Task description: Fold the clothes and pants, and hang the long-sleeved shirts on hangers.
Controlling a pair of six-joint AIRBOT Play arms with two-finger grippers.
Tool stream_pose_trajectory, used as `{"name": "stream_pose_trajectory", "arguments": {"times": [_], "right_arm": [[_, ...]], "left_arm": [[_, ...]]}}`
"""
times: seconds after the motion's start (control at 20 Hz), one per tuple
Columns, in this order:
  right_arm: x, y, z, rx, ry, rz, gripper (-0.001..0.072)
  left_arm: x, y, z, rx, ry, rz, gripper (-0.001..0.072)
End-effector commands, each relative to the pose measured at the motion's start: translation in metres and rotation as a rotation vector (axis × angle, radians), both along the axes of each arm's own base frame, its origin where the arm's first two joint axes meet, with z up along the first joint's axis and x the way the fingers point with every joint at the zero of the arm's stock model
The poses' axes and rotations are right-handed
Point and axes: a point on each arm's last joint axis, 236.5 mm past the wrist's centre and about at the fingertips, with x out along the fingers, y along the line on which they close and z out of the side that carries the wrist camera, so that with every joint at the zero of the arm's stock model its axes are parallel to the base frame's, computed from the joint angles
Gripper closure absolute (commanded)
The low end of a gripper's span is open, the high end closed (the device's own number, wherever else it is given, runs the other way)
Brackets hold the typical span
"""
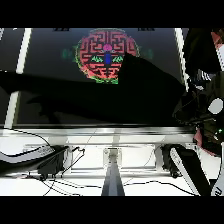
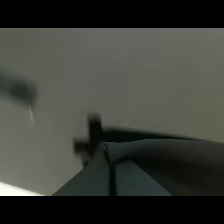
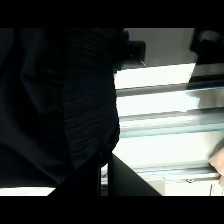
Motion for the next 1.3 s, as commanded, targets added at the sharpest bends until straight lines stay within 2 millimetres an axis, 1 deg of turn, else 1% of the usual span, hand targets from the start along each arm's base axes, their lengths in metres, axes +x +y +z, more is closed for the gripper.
{"name": "stream_pose_trajectory", "arguments": {"times": [0.0, 0.05, 0.1, 0.2, 0.25, 0.35, 0.4, 0.45, 0.5, 0.6, 0.75, 0.85, 0.9, 0.95, 1.0, 1.05, 1.1, 1.15, 1.25], "right_arm": [[0.003, 0.000, 0.000, 0.002, -0.014, 0.000, 0.0694], [0.003, 0.000, 0.000, 0.002, -0.014, 0.000, 0.0694], [0.003, 0.000, 0.000, 0.002, -0.014, 0.000, 0.0694], [0.003, 0.000, 0.000, 0.001, -0.015, 0.000, 0.0694], [0.003, 0.000, 0.000, 0.001, -0.015, 0.000, 0.0694], [0.001, 0.001, 0.000, 0.004, -0.004, 0.000, 0.0694], [-0.002, 0.001, 0.000, 0.004, 0.006, 0.000, 0.0694], [-0.003, 0.000, 0.000, -0.001, 0.010, 0.000, 0.0694], [-0.003, -0.003, 0.000, -0.013, 0.011, 0.001, 0.0694], [-0.004, -0.011, 0.000, -0.046, 0.018, 0.001, 0.0694], [-0.006, -0.017, 0.001, -0.072, 0.023, 0.003, 0.0694], [-0.004, -0.017, 0.001, -0.071, 0.017, 0.002, 0.0692], [-0.004, -0.017, 0.001, -0.071, 0.016, 0.002, 0.0655], [-0.004, -0.017, 0.001, -0.071, 0.015, 0.002, 0.0518], [-0.003, -0.016, 0.001, -0.069, 0.013, 0.002, 0.0350], [-0.001, -0.016, 0.001, -0.066, 0.004, 0.003, 0.0239], [0.006, -0.015, 0.001, -0.063, -0.026, 0.003, 0.0222], [0.016, -0.012, 0.002, -0.051, -0.070, 0.003, 0.0222], [0.037, -0.004, 0.005, -0.019, -0.161, 0.000, 0.0222]], "left_arm": [[0.015, -0.004, 0.043, 0.110, -0.064, -0.055, 0.0693], [0.001, -0.003, 0.023, 0.093, 0.029, -0.057, 0.0692], [-0.018, -0.002, -0.004, 0.067, 0.148, -0.057, 0.0692], [-0.063, -0.003, -0.070, -0.004, 0.403, -0.053, 0.0693], [-0.081, -0.007, -0.099, -0.052, 0.480, -0.038, 0.0693], [-0.116, -0.009, -0.144, -0.083, 0.639, -0.038, 0.0693], [-0.134, -0.007, -0.161, -0.079, 0.719, -0.039, 0.0693], [-0.153, -0.004, -0.173, -0.068, 0.793, -0.039, 0.0693], [-0.170, 0.001, -0.181, -0.050, 0.861, -0.039, 0.0693], [-0.199, 0.008, -0.191, -0.039, 0.947, -0.028, 0.0692], [-0.225, 0.011, -0.201, -0.093, 0.975, 0.019, 0.0692], [-0.236, 0.017, -0.201, -0.112, 0.967, 0.056, 0.0686], [-0.240, 0.019, -0.202, -0.120, 0.967, 0.069, 0.0681], [-0.241, 0.020, -0.202, -0.123, 0.966, 0.075, 0.0627], [-0.241, 0.020, -0.202, -0.129, 0.961, 0.087, 0.0336], [-0.235, 0.019, -0.204, -0.142, 0.929, 0.147, 0.0024], [-0.225, 0.017, -0.206, -0.163, 0.877, 0.231, 0.0001], [-0.217, 0.014, -0.206, -0.179, 0.849, 0.274, 0.0001], [-0.187, 0.006, -0.200, -0.181, 0.780, 0.252, 0.0003]]}}
